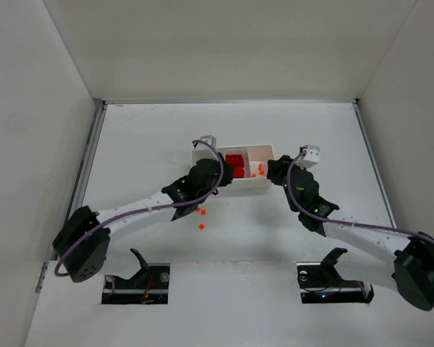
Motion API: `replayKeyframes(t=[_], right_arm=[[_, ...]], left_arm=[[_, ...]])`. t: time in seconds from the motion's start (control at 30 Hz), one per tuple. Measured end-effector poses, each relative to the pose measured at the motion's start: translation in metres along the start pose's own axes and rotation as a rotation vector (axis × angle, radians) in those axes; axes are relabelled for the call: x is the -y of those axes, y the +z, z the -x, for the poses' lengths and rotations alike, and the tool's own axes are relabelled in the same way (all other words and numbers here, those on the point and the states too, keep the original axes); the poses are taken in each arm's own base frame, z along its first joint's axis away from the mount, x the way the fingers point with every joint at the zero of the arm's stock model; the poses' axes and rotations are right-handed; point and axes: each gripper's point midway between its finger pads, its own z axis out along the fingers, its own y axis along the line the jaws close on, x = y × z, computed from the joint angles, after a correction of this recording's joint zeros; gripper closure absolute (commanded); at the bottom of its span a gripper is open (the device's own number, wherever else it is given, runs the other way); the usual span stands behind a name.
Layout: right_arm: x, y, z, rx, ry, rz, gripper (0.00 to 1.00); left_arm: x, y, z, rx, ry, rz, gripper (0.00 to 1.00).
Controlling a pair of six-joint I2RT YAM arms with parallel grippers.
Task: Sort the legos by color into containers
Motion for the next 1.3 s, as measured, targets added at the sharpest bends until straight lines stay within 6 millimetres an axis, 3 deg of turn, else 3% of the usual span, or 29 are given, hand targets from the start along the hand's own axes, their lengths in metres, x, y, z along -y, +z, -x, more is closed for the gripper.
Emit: replayKeyframes(t=[0.1,0.23,0.43,0.63,0.73,0.87,1.03,1.17,1.3], right_arm=[[0.010,-0.015,0.011,0.030,0.047,0.002,0.55],[0.030,-0.032,0.012,0.038,0.082,-0.022,0.55],[0.049,-0.046,0.013,0.051,0.103,-0.045,0.55],[0.051,-0.048,0.016,0.060,0.117,-0.049,0.55],[0.053,-0.047,0.013,0.050,0.110,-0.055,0.58],[0.053,-0.048,0.011,0.044,0.105,-0.055,0.70],[0.034,-0.053,-0.001,0.004,0.082,0.013,0.74],[0.001,-0.061,-0.034,-0.109,0.008,0.130,0.73],[-0.043,-0.083,-0.078,-0.251,-0.097,0.292,0.70]], left_arm=[[0.023,0.026,0.004,0.005,0.018,-0.017,0.84],[0.051,0.067,0.003,-0.001,0.039,-0.036,0.83],[0.070,0.121,-0.016,-0.041,0.060,-0.039,0.77],[0.077,0.141,-0.029,-0.073,0.089,-0.033,0.49],[0.078,0.140,-0.026,-0.071,0.096,-0.035,0.46],[0.074,0.118,-0.021,-0.062,0.119,-0.044,0.58],[0.041,0.032,-0.019,-0.033,0.152,-0.044,0.65],[-0.001,-0.032,-0.021,0.021,0.151,-0.024,0.66],[-0.051,-0.065,-0.028,0.035,0.137,0.069,0.66]])
